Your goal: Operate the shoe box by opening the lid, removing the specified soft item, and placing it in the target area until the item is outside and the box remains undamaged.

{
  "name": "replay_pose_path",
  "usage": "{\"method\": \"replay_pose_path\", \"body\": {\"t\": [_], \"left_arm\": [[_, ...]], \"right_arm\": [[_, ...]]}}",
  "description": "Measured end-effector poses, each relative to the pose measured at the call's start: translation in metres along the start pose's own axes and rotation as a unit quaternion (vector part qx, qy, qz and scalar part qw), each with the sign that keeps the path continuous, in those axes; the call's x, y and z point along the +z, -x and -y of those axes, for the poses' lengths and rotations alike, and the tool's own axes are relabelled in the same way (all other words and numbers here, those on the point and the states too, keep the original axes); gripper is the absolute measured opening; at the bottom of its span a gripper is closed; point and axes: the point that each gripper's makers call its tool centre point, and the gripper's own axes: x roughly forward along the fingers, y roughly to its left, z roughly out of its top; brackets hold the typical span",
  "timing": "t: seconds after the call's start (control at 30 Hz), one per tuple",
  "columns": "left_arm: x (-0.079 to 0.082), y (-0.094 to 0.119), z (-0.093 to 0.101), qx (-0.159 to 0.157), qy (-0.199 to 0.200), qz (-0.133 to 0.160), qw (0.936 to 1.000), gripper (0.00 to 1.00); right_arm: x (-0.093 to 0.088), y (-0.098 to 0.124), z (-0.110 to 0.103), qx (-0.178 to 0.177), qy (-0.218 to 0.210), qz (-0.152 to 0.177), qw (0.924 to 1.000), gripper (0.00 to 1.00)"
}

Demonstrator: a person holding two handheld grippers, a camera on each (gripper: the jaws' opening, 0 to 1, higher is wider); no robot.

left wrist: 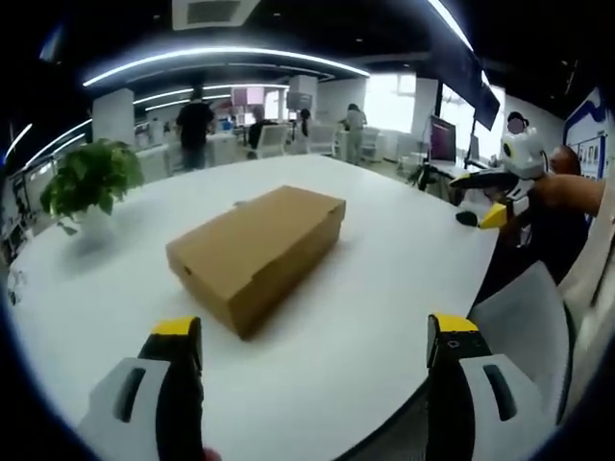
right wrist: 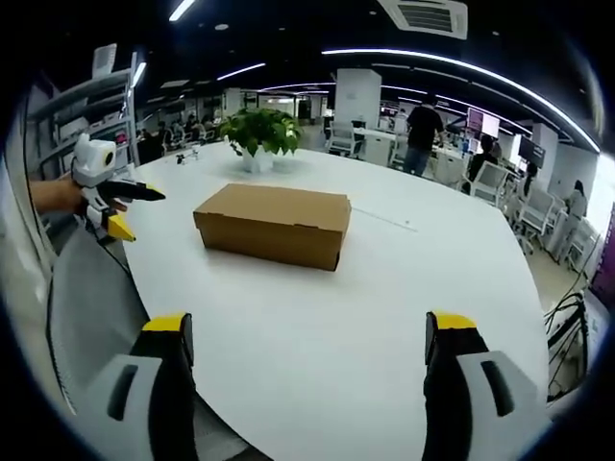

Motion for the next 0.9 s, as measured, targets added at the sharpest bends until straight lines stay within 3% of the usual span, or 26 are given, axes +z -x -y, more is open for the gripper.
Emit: {"method": "replay_pose_path", "body": {"t": [0.43,0.9], "left_arm": [[-0.002,-0.023,-0.010,0.003,0.001,-0.008,1.0000,0.98],[-0.011,-0.039,-0.027,0.040,0.014,-0.012,0.9991,0.98]], "right_arm": [[0.011,-0.024,0.013,0.028,0.031,-0.008,0.9991,0.95],[0.022,-0.056,0.024,0.071,0.069,-0.015,0.9950,0.93]]}}
